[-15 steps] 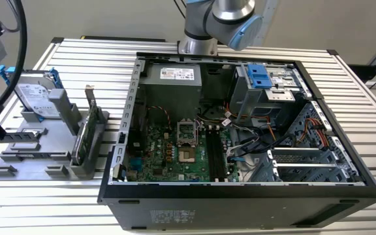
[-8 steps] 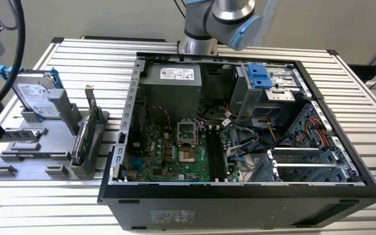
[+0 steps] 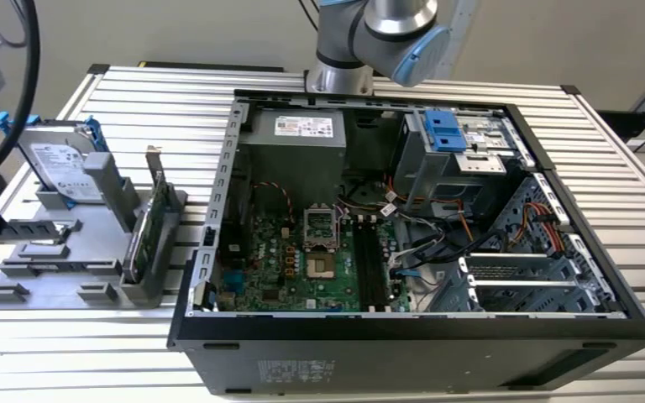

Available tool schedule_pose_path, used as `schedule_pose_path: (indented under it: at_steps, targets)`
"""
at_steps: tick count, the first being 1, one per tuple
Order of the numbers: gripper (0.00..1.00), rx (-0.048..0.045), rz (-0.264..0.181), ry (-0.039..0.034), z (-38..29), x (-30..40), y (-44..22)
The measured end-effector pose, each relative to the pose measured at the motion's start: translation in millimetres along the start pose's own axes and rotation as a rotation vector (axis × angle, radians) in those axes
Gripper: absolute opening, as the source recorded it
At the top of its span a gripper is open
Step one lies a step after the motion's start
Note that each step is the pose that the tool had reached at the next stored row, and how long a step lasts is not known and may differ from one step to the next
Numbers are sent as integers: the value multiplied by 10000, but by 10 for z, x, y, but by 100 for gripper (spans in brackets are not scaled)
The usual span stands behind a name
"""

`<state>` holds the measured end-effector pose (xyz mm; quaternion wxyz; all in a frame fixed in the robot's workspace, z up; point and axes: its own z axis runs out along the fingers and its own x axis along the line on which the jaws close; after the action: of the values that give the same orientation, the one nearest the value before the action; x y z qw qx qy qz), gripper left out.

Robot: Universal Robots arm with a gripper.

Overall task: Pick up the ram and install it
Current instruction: 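Pick up the ram and move it above insertion slot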

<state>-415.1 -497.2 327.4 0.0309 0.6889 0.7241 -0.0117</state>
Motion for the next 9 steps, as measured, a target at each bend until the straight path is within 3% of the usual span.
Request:
schedule_pose_path:
  at_steps: [9]
  targets:
    - [0, 1, 0, -1, -41, -3, 1]
